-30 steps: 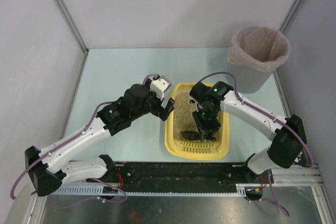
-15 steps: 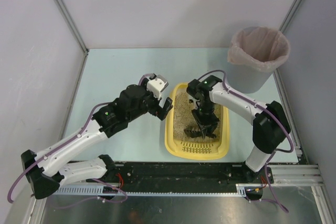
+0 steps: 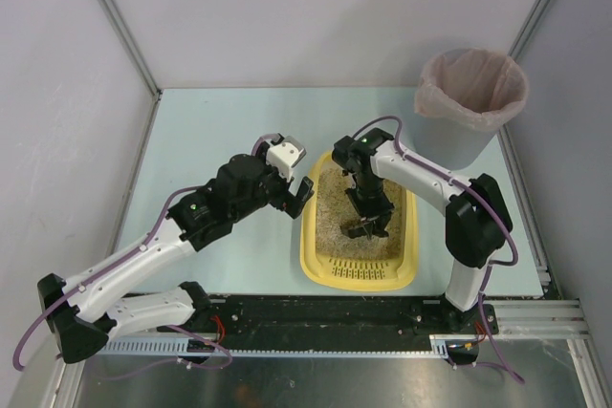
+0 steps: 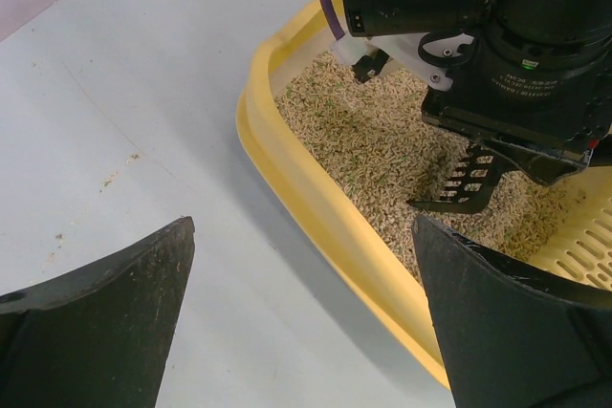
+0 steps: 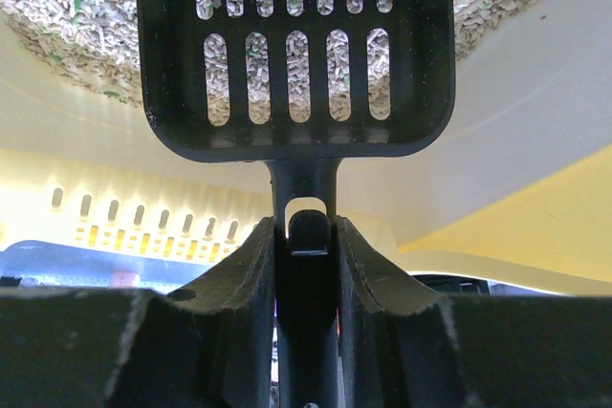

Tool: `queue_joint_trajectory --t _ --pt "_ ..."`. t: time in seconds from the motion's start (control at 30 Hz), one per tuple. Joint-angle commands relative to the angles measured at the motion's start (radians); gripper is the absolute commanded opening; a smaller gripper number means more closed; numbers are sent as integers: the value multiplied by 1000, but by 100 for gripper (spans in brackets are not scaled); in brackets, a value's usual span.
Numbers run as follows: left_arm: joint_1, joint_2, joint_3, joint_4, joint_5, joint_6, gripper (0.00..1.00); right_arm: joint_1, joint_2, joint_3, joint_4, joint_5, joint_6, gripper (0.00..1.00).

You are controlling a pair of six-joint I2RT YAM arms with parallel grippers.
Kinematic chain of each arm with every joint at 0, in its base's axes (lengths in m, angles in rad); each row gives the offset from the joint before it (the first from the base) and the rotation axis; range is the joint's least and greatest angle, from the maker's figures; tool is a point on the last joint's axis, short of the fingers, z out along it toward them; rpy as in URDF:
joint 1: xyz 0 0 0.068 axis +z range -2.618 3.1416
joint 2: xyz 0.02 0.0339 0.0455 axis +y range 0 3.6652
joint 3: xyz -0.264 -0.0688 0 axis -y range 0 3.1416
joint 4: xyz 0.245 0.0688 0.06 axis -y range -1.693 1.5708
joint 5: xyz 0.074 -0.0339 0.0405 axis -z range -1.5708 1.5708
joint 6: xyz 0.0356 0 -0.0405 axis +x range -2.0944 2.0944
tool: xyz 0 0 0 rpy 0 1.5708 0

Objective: Clean the litter box

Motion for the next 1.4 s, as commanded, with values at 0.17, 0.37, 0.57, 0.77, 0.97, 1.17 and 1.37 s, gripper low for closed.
queue_joint_trajectory --t 0.17,0.37,0.57,0.77,0.97,1.17,1.37 --pt "-6 -19 -4 14 -18 37 100 -14 32 -4 151 76 30 0" --pt "-6 -13 -6 15 -23 40 100 -16 29 -32 277 94 39 0" --pt "-6 -2 -6 14 -15 40 100 -18 12 -62 354 145 45 0" --pt "-6 4 -7 14 -11 38 100 -21 9 -107 438 190 67 0" --pt "-6 8 -9 15 -6 38 100 -21 -18 -170 549 217 82 0" --pt "-6 13 -9 14 0 37 100 -16 -64 -245 694 239 81 0" --pt "-6 22 -7 12 9 34 100 -13 -121 -335 820 268 96 0"
